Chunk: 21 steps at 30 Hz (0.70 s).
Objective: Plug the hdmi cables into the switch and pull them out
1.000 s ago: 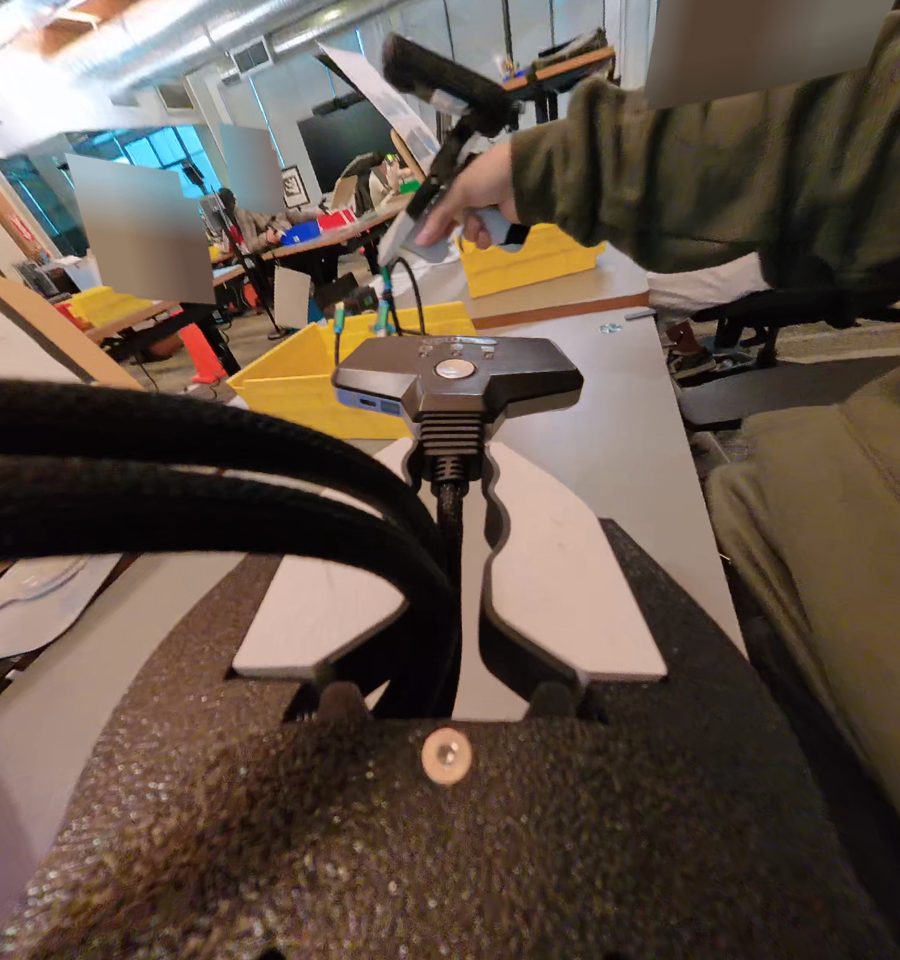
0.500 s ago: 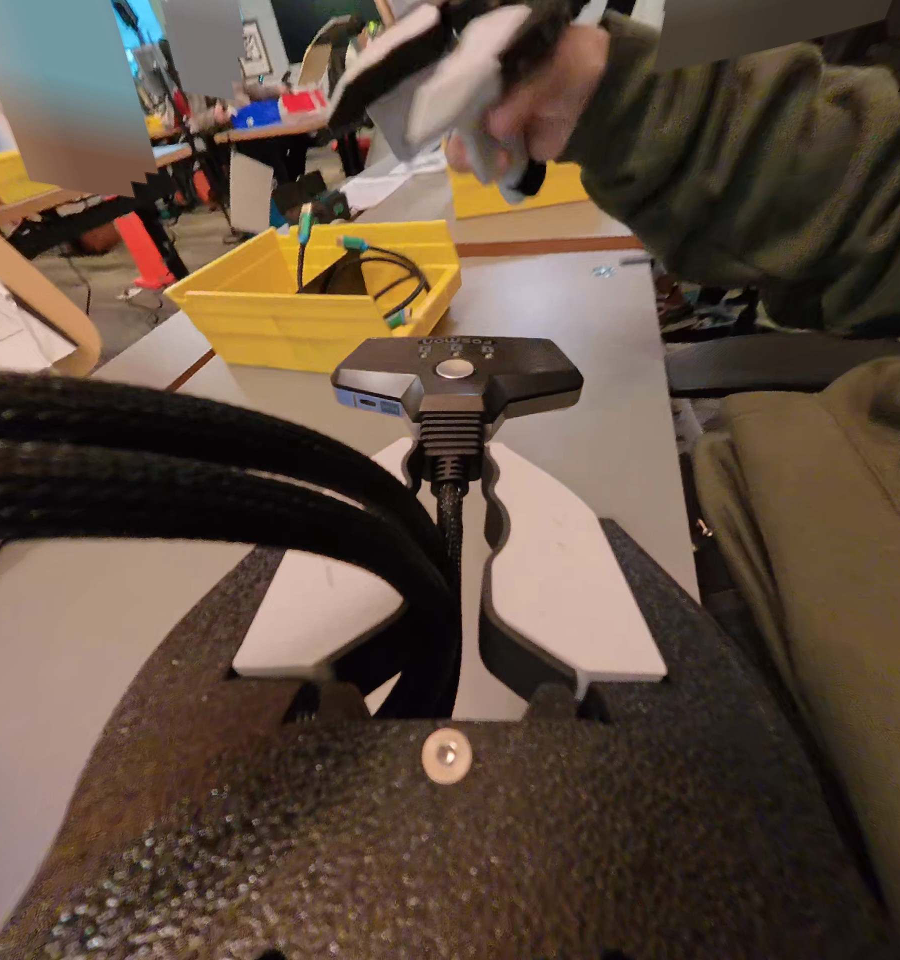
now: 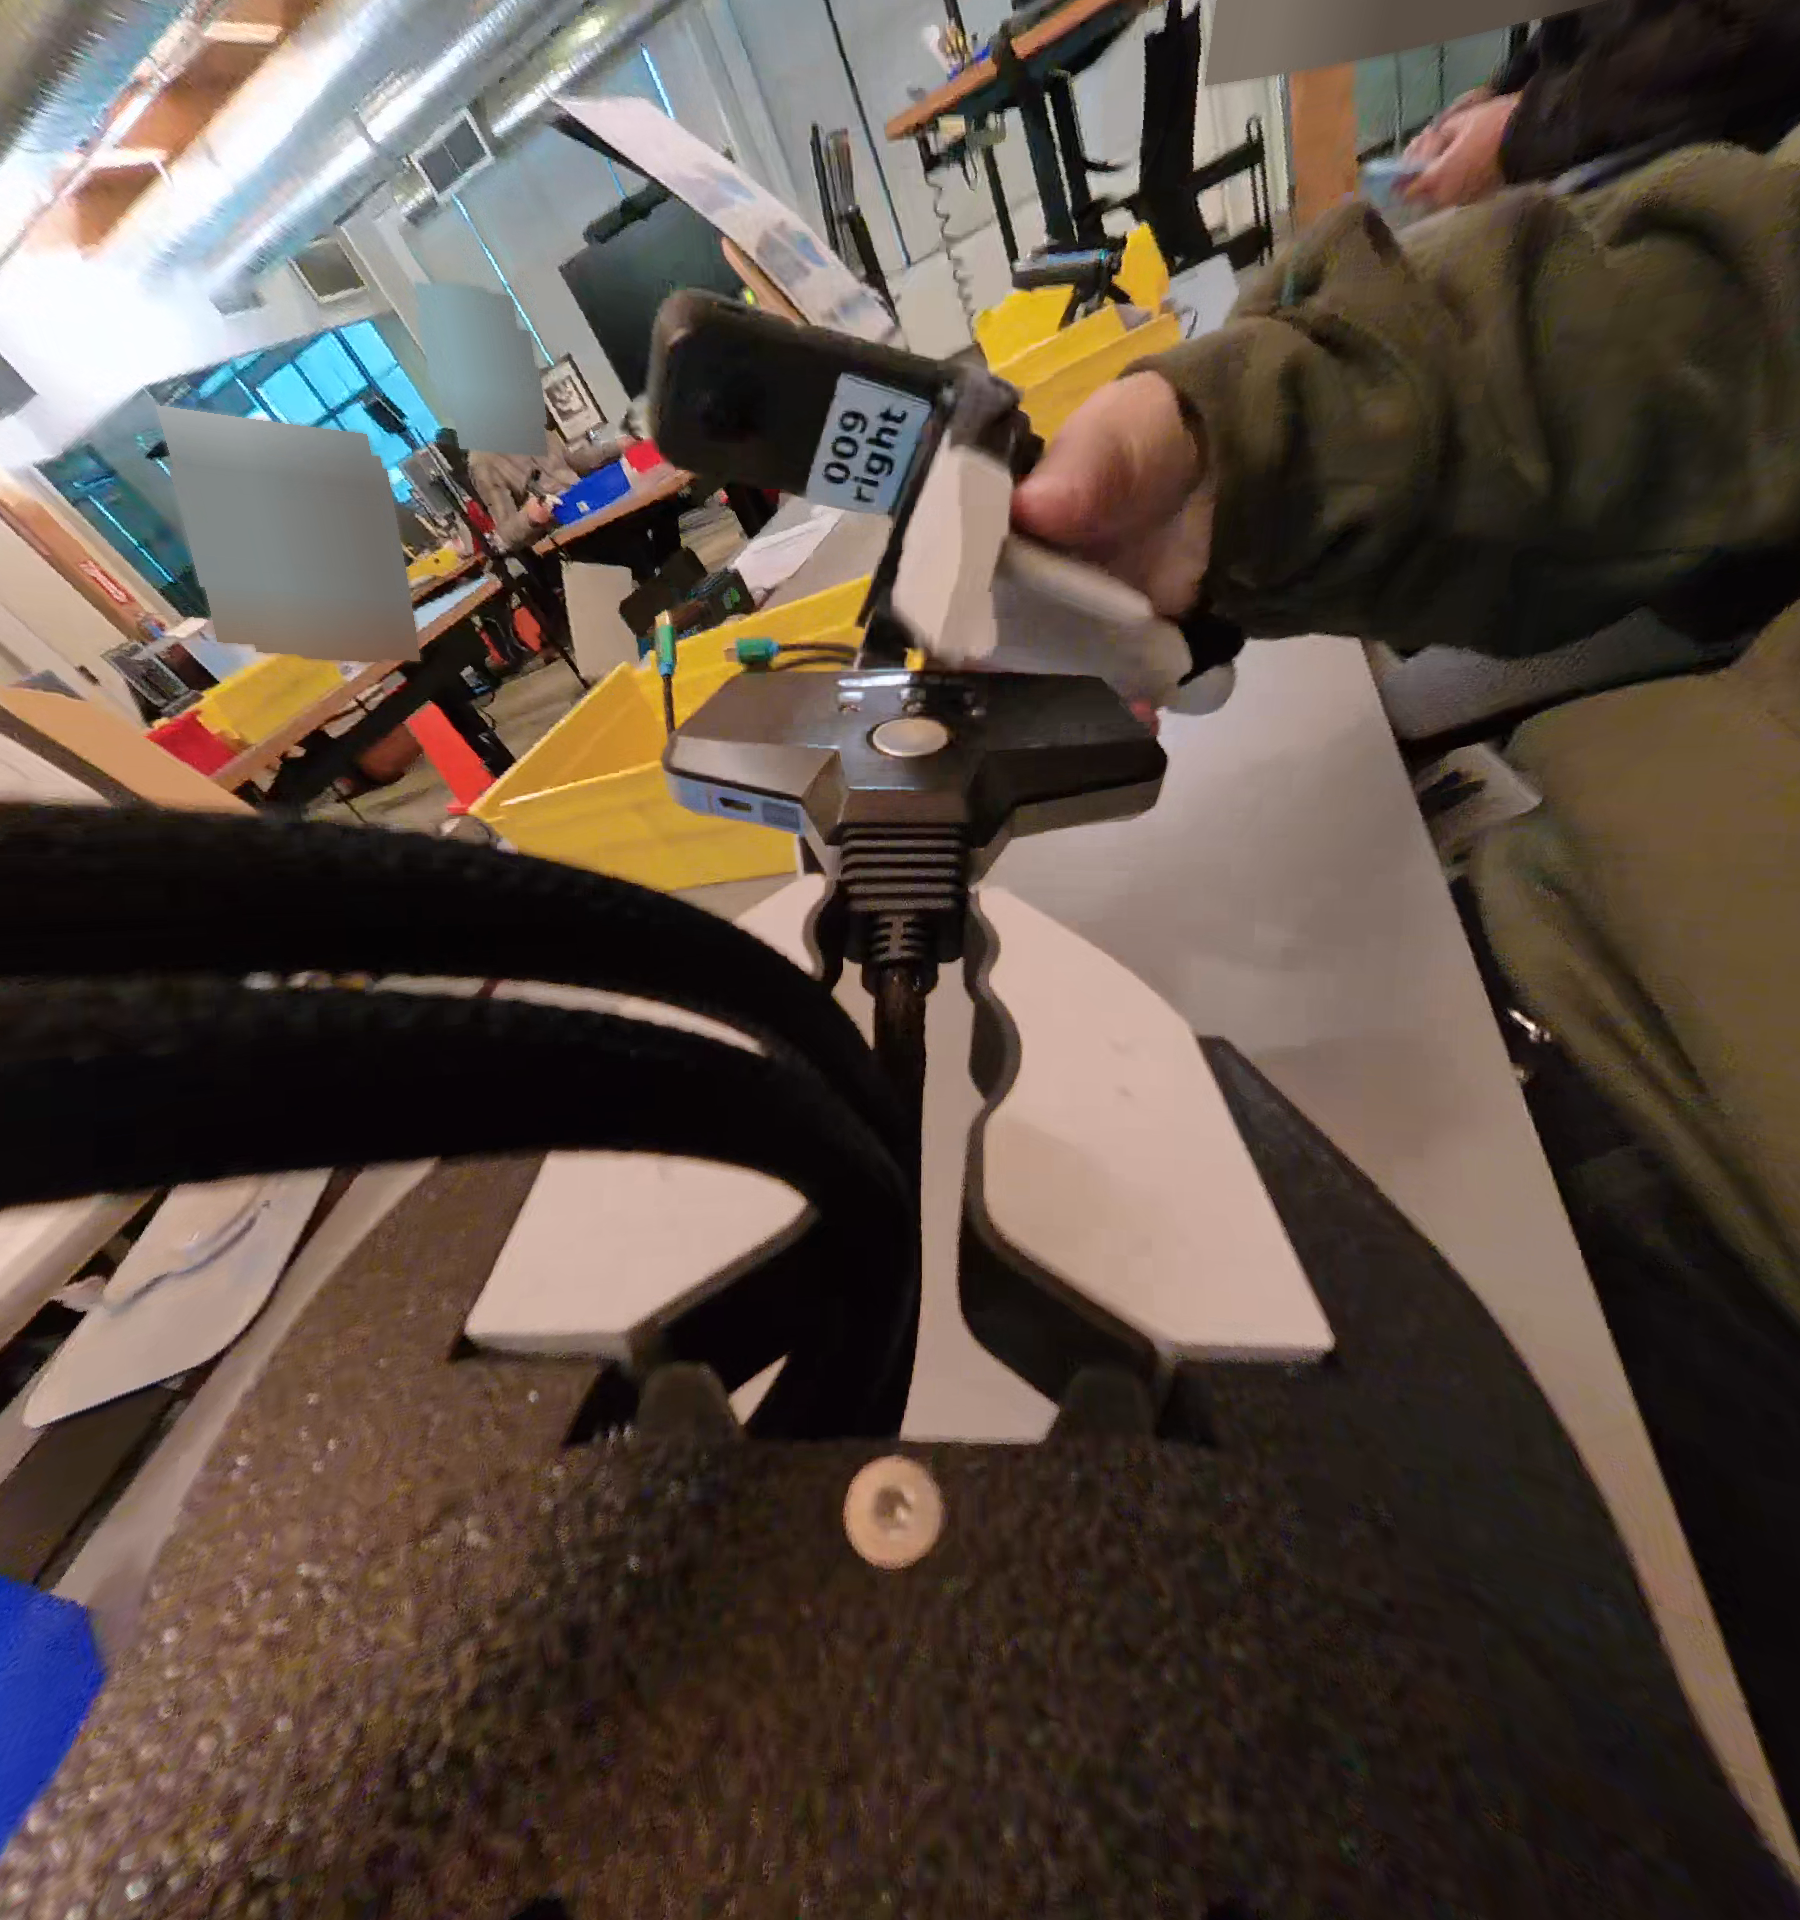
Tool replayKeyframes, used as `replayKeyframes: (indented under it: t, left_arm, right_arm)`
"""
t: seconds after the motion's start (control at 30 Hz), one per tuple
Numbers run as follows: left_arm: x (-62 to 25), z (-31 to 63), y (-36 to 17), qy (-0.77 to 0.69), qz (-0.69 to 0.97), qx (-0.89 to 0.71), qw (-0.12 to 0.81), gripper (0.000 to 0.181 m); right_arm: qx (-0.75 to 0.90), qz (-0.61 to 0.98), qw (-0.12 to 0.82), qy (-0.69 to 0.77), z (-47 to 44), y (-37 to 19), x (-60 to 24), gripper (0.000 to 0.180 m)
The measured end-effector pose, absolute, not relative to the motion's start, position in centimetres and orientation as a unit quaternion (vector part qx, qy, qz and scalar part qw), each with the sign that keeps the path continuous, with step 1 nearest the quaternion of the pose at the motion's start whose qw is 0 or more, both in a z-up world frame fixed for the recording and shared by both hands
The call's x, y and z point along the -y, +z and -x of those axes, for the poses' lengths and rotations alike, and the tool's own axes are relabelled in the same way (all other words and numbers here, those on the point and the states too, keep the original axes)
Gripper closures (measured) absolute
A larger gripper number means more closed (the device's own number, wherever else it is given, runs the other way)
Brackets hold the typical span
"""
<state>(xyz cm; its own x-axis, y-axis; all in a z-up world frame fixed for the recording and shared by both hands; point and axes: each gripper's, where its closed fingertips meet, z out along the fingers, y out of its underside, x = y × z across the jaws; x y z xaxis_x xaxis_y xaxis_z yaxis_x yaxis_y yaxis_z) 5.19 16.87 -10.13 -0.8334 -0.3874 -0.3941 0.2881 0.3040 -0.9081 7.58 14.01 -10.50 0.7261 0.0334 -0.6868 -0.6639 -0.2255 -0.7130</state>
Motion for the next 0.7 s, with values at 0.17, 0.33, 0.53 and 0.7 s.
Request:
replayKeyframes:
  t: [0.17,0.33,0.53,0.7]
  left_arm:
    - [-17.1,-6.0,-11.7,-0.537,0.051,-0.786,0.304,0.158]
    - [-16.8,-5.5,-14.4,-0.464,0.102,-0.854,0.212,0.157]
    - [-17.5,-3.7,-13.1,-0.305,0.124,-0.941,-0.073,0.159]
    - [-18.6,-4.6,-11.2,-0.076,0.186,-0.945,-0.258,0.139]
  right_arm:
    - [-0.177,0.696,0.6,0.352,-6.4,-10.0,-14.8,0.154]
    - [-0.171,0.698,0.614,0.327,-6.1,-11.3,-14.5,0.156]
    - [-0.163,0.69,0.616,0.344,-5.0,-11.2,-14.2,0.157]
    - [-0.215,0.579,0.688,0.382,-6.9,-11.1,-14.5,0.157]
